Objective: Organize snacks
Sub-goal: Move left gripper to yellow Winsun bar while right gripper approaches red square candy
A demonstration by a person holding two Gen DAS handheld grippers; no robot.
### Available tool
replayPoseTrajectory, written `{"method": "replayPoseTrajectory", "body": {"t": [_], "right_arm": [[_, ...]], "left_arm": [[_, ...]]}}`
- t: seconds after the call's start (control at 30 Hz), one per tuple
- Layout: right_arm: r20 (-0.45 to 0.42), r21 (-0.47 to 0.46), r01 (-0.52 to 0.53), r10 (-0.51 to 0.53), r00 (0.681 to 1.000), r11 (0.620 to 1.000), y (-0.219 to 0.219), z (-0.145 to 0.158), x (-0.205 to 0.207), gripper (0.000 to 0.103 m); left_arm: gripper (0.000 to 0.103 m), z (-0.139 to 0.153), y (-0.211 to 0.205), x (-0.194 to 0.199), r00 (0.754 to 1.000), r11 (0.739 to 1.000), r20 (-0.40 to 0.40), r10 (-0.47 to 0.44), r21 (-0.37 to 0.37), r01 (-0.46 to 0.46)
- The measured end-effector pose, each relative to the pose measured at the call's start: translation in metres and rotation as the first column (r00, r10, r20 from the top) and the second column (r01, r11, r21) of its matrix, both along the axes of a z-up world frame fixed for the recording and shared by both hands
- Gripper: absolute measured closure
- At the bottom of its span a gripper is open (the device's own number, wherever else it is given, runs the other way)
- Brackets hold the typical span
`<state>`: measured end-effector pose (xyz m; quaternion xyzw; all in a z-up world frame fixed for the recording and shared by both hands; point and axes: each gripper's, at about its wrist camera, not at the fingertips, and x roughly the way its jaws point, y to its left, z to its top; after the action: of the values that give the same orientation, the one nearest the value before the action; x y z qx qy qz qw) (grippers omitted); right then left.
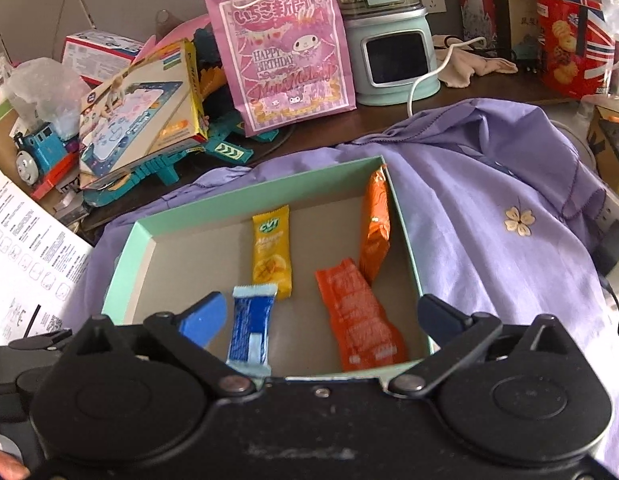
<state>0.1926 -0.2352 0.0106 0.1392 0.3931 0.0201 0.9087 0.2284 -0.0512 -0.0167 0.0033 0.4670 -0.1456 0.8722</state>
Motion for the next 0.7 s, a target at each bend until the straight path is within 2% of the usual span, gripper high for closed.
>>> {"method": "replayPoseTrajectory", "body": {"t": [0.33, 0.57, 0.7], "right_arm": [[-0.002, -0.011, 0.007, -0.007, 1.0, 1.0, 0.001, 0.007, -0.044, 0.0], [-0.077, 0.009, 0.027, -0.026, 0.997, 1.0, -0.012, -0.018, -0.075, 0.0], [-0.127, 0.037, 0.047, -0.042, 0.991, 0.998, -0.018, -0.035, -0.09, 0.0]], "left_arm": [[0.0, 0.006, 0.003, -0.049, 0.999, 0.999, 0.015, -0.045, 0.018, 0.045], [0.0, -0.008, 0.004, -0.083, 0.996, 0.996, -0.021, -0.084, 0.022, 0.084], [0.0, -0.017, 0.009, -0.094, 0.999, 0.998, -0.018, -0.049, 0.05, 0.05]]}}
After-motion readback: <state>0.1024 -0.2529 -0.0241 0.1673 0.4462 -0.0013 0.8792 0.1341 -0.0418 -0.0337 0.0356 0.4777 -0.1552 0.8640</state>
